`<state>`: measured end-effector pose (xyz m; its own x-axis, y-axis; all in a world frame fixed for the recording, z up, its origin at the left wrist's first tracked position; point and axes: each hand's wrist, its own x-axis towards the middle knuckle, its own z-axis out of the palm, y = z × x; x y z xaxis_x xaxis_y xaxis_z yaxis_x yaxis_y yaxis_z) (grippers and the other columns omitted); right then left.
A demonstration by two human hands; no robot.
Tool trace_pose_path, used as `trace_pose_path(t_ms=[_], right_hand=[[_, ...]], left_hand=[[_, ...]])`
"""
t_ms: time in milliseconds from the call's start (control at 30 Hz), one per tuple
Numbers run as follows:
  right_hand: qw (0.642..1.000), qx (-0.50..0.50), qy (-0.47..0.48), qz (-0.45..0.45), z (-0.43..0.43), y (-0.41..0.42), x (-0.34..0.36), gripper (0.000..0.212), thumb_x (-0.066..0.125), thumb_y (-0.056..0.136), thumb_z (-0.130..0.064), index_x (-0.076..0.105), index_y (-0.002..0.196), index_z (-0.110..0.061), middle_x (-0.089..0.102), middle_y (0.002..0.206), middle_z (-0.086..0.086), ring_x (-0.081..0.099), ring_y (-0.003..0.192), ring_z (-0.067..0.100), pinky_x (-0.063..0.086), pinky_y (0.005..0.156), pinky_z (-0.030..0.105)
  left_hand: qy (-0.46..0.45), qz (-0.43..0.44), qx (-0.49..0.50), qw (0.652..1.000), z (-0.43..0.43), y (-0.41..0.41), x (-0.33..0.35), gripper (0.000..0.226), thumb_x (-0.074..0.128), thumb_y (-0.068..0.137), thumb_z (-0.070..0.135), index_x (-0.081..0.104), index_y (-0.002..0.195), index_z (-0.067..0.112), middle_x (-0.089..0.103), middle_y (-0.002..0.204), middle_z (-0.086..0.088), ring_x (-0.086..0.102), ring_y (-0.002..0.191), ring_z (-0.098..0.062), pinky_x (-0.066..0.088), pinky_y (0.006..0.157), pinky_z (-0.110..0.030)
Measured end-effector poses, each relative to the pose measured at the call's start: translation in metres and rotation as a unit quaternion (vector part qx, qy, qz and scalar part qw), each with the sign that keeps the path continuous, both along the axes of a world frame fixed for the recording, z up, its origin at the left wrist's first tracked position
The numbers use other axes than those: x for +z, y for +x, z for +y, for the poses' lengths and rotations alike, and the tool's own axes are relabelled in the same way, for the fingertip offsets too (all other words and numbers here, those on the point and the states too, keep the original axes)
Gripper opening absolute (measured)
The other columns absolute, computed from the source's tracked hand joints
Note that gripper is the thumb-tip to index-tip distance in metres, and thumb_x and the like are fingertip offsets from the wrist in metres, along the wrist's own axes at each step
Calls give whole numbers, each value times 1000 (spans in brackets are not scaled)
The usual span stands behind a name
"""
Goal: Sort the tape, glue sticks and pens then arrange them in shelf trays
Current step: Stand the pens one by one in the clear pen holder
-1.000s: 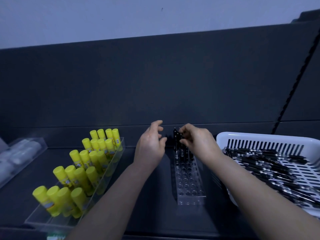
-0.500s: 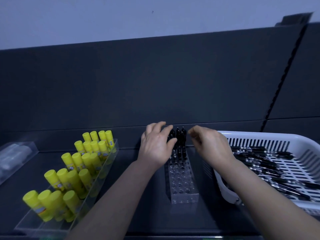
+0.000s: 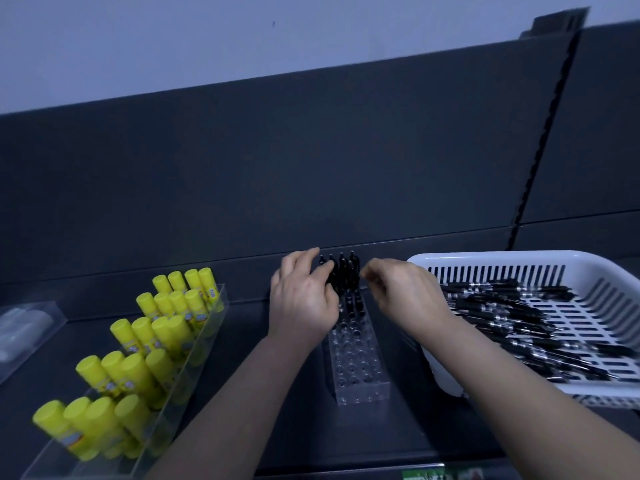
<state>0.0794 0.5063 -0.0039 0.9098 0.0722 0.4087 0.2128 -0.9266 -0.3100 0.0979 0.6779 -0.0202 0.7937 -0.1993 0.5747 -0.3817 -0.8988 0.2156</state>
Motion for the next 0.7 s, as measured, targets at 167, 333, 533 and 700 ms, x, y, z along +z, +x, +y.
trace_pose_path(t_ms=[167,333,533,700], right_hand=[[999,13,-22,-19,6,13,0,36,55,87,-14,58,122,-23,63,109,0,52,104,24,45,76,34],[997,16,-77,10,12,25,1,55,56,86,-19,44,139,-28,45,130,4,40,118,27,38,89,38],[994,18,-108,20,14,29,0,43,50,93,-29,45,136,-32,41,133,1,36,120,24,34,91,37],[999,0,-32,39,13,38,2,33,44,97,-32,54,129,-35,50,120,-1,43,114,21,37,90,37]], left_hand=[[13,27,4,1000,-1,4,4,41,59,80,19,66,120,23,52,137,-5,39,129,-24,36,102,-45],[-13,64,-5,998,2,9,10,40,53,87,17,63,124,28,49,139,3,32,131,-17,31,106,-41],[11,80,-42,996,4,8,10,50,49,87,12,53,135,26,55,133,12,38,125,-12,26,111,-45],[-34,95,-42,994,4,11,12,56,50,88,15,42,143,23,58,124,8,38,124,-11,27,110,-36]])
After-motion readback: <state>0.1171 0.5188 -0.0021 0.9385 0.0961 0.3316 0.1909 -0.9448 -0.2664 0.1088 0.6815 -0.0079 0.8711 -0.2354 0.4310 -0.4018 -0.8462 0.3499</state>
